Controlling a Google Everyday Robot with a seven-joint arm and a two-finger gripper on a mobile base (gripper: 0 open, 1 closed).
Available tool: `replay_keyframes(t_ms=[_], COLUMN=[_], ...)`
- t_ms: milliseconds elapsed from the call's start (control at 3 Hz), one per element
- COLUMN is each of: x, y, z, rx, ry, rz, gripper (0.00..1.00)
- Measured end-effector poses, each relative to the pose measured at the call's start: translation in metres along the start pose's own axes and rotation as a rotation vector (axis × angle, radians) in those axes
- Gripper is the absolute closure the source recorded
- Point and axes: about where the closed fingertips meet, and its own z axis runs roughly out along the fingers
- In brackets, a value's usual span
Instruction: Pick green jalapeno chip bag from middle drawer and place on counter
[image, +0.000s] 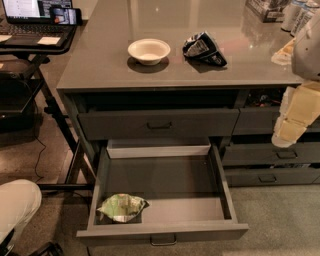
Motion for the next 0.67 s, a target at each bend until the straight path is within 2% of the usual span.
replay_keyframes(t_ms=[333,667], x=[0.0,-0.0064], y=[0.0,0.0007], z=[0.0,0.0088], rx=[0.0,-0.003], ry=[0.0,-0.029], rz=[0.0,-0.046], gripper=[0.0,0.0])
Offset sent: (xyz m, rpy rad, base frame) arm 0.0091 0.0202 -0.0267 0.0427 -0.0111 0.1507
